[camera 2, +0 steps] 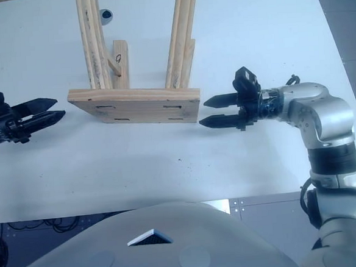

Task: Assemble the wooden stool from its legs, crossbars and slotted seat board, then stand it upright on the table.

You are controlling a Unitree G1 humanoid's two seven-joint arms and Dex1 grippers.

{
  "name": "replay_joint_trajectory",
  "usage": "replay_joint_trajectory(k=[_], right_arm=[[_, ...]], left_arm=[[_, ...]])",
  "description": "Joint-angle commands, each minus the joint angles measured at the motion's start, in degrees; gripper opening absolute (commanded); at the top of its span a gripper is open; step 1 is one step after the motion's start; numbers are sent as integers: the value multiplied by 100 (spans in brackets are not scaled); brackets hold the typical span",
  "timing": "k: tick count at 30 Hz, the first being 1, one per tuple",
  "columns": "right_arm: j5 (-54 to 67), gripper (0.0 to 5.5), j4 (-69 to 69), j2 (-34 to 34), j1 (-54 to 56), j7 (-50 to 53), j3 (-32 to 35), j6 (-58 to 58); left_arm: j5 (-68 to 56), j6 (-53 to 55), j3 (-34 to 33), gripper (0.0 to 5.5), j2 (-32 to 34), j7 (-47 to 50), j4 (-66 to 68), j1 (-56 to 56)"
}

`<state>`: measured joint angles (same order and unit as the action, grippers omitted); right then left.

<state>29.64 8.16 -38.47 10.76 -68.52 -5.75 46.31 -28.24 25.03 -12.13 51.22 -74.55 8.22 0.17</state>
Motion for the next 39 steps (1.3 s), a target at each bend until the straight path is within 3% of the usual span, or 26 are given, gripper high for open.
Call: replay_joint_trajectory(k=[1,5,13,18,21,23,26,31,35,39], right_arm=[[-185,348,-313,454,402,390,-231,-270],[-483,348,-559,607,559,444,-653,-602],[-572,227,-835,564,712,152,-1003,-658],[-203,222,-1207,567,1063,-123,-879,17],[829,221,-1191,300,1591,-602,-440,1706],[1592,221,-1441,106,2222,-855,65,3091],[2168,216,-1812,91,2941,-705,707,4256],[3380,154,-3666,228,4462,195,974,4619],[3115,135,-5453,660,5393,1403,1516,4615],[2584,133,-6821,1270,5714,2785,2195,3920]], left_arm=[[367,-498,563,258,-158,-227,196,-458],[595,-884,952,258,-410,-281,426,-775],[685,-1293,1253,258,-821,-388,672,-1213],[-168,-52,1205,200,-891,-798,129,-1173],[-958,1282,805,195,-426,-836,-646,-912],[-2076,2762,46,185,-171,-309,-1097,-1134],[-3134,4387,-776,166,-50,779,-998,-1979],[-3843,6296,-1854,149,-665,3158,40,-3742],[-3137,6569,-2471,149,-1614,5345,1210,-4945],[-2355,5518,-2708,149,-2150,6796,2473,-5240]])
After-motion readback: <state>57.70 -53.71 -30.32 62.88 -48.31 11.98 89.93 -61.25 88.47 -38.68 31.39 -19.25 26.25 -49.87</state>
